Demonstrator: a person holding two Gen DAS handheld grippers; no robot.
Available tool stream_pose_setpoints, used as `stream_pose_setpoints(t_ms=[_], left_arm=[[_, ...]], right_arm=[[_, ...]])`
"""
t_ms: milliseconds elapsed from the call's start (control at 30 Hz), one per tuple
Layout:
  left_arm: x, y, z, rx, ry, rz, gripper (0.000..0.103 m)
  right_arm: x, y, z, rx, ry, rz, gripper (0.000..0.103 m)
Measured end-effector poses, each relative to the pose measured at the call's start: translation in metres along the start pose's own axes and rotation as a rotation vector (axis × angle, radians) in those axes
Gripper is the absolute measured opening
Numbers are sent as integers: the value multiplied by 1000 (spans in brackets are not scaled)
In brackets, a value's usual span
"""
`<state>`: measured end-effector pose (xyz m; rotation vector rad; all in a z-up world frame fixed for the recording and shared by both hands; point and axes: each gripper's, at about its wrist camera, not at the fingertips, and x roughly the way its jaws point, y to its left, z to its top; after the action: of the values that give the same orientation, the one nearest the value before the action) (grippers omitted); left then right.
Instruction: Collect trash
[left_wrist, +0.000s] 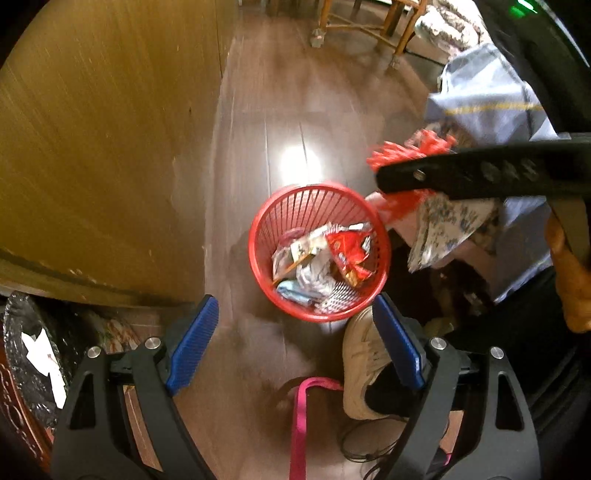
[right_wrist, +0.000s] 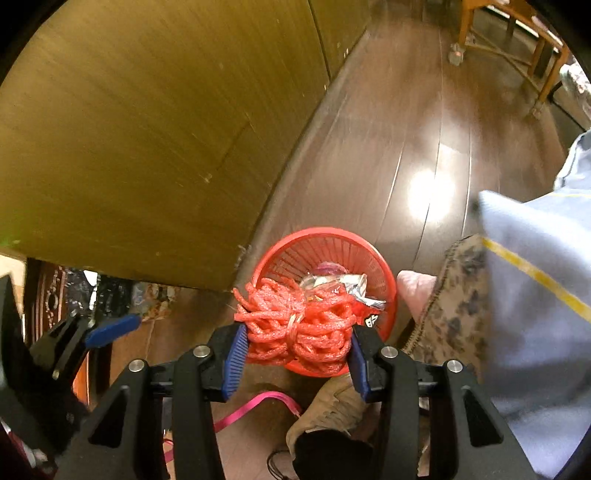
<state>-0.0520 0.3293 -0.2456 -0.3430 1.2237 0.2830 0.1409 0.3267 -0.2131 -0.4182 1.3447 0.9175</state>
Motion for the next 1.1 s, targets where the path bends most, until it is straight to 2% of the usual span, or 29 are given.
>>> stream_pose_setpoints(t_ms=[100,200,233,267,333,433,633,733,833,900,1033,1100], left_arm=[[8,-2,-3,7,15,9,82],[9,-6,-5,22,9,22,82],[8,-7,-6,29,5,29,82],[7,-8,-6,35,-1,36,83],[6,-10,-6,41,-7,40,83],[4,-11,-6,44,-14,42,83],[-6,-20,-3,65,-36,56,83],[-12,-24,-1,76,-47,67,83],[-21,-26,2,76,-66,83,87],[-27,-26,4,69,-76,91,87],[-47,-27,8,59,-93,102,87],[-62,-28,11,59,-119,120,87]], right_arm=[[24,-3,2,3,68,-23,47],[34,-1,9,1,85,-54,50],[34,-1,10,-3,78,-55,52],[32,3,12,-13,66,-60,60],[33,4,11,-32,52,-83,68],[32,5,10,-67,34,-120,69],[22,-5,6,-45,11,-113,69],[8,-6,1,-35,-33,-114,69],[-17,-3,-9,-32,-123,-122,69],[-33,-2,-19,-13,-178,-114,74],[-55,1,-42,15,-219,-112,75],[-79,3,-52,24,-269,-106,75]])
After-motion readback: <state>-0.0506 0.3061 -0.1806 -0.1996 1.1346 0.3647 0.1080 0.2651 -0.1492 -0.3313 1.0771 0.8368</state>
